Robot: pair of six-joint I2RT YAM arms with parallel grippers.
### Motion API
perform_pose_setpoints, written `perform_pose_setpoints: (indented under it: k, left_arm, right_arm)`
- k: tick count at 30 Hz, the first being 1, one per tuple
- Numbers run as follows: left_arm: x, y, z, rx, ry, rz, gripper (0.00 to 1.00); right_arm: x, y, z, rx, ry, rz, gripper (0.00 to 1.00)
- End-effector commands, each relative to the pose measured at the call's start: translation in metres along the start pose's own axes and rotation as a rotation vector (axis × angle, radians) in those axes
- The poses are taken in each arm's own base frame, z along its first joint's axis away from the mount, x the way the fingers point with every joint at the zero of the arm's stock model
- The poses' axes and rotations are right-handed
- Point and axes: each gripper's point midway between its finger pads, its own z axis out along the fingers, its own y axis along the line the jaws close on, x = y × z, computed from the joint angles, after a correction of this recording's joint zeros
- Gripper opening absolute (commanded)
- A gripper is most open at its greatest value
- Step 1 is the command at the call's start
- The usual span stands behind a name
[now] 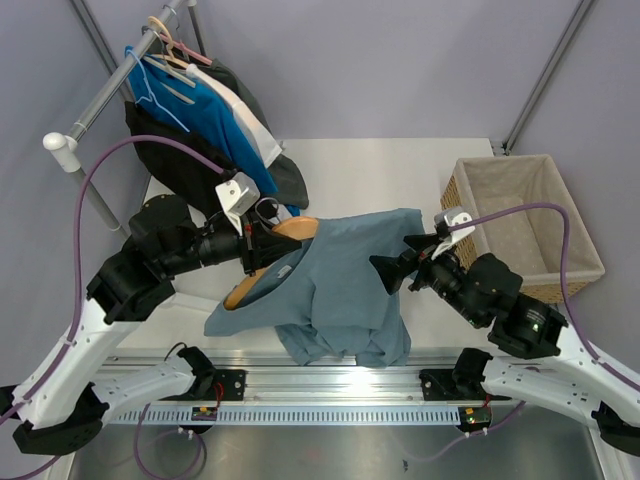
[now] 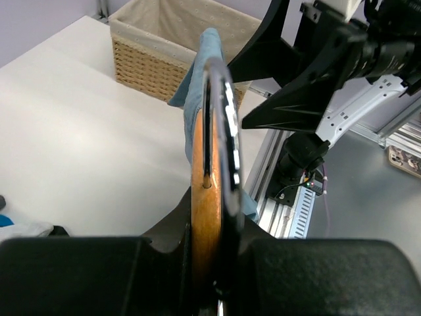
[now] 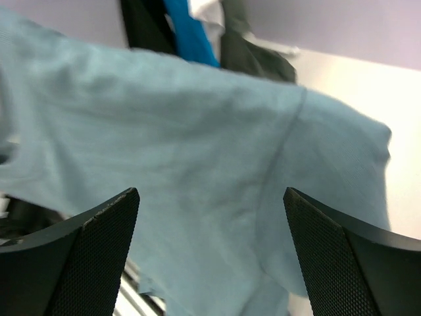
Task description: Remove the t-shirt from the hanger
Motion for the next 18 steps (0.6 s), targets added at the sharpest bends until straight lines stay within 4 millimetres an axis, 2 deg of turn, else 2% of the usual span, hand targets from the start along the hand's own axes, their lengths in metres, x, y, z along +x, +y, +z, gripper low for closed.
perform_pose_setpoints:
  k: [1,4,10,15,16,18]
  left_arm:
    - [-0.037,-0.006,-0.016,-0.021,-0.132,0.056,0.00]
    - [-0.038,-0.006,-0.020,-0.029,-0.135,0.061,0.00]
    - [-0.031,-0.014,-0.020,0.019,-0.095,0.061,0.00]
    - [-0.027,-0.015,-0.027,0.009,-0.088,0.070,0.00]
    - [-0.028,-0.015,-0.028,0.007,-0.092,0.068,0.00]
    - [-0.032,-0.016,-0.030,0.003,-0.103,0.067,0.00]
  right_arm:
    - [0.002,-0.039,0.002,0.210,-0.040,-0.041,0.96]
    - [0.002,-0.057,0.001,0.310,-0.068,-0.049,0.91]
    - [-0.010,-0.057,0.004,0.313,-0.103,-0.096,0.89]
    - [-0.005,-0.067,0.006,0.388,-0.051,-0.143,0.87]
    - [-0.003,-0.063,0.009,0.364,-0.045,-0.141,0.84]
    - [-0.002,-0.060,0.012,0.352,-0.051,-0.133,0.61]
